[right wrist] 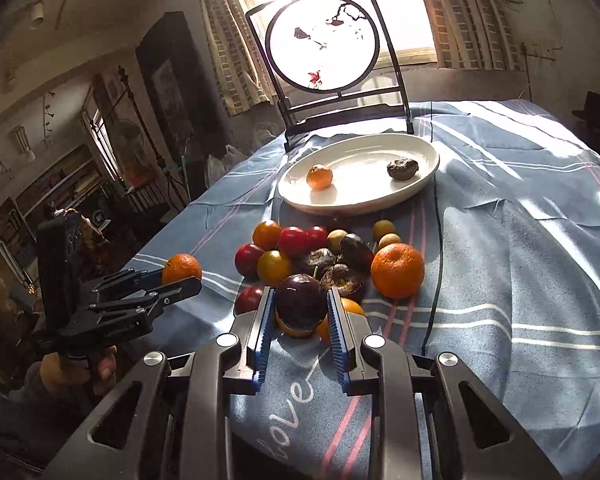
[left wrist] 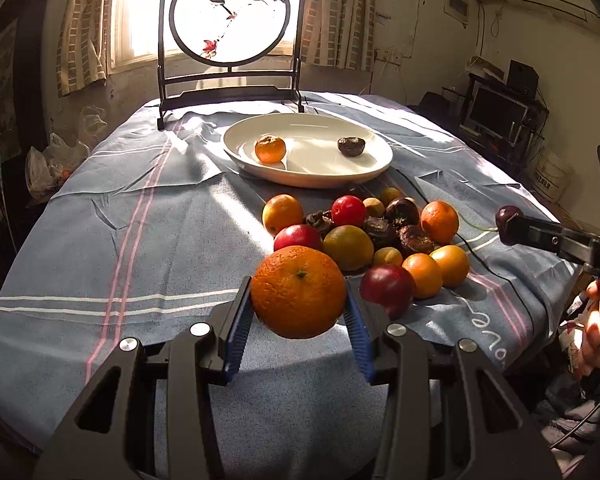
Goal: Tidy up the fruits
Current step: 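Lower the orange onto the plate and open the left gripper while the right gripper places the plum, then grasp a red apple with the left gripper while the right gripper grasps a yellow-orange fruit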
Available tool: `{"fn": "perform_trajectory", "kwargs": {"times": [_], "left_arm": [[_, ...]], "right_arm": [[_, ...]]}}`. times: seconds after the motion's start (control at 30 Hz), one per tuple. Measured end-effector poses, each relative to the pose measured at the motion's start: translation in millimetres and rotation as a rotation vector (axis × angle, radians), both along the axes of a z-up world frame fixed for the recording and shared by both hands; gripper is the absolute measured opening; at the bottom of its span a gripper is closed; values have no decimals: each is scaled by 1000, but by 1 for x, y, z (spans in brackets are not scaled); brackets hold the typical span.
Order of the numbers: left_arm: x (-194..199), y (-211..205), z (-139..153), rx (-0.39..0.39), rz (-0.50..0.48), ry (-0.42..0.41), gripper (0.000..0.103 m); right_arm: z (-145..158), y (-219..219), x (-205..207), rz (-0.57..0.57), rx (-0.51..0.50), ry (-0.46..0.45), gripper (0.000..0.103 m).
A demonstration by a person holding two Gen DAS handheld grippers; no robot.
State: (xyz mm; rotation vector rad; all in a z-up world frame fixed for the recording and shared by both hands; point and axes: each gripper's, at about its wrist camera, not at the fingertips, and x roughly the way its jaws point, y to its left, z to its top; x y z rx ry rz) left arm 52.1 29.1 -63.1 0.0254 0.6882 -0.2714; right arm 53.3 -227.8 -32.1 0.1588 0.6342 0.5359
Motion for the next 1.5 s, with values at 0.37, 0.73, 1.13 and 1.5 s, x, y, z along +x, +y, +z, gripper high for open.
{"fn": "perform_trajectory", "kwargs": {"times": [0.37, 0.73, 1.13, 1.5], "left_arm": [[98, -37, 25, 6, -81, 26, 43], [225, -78, 7, 68, -56, 136, 54], [121, -31, 28, 37, -60, 40, 78], [3, -52, -19, 111, -180, 55, 78]], "right_arm": [[20, -26, 127, -1, 202, 146, 27], [-2, 22, 262, -26, 122, 224, 31], [4, -12, 149, -78, 60, 126, 60], [-32, -25, 23, -96, -24, 60, 66]]}}
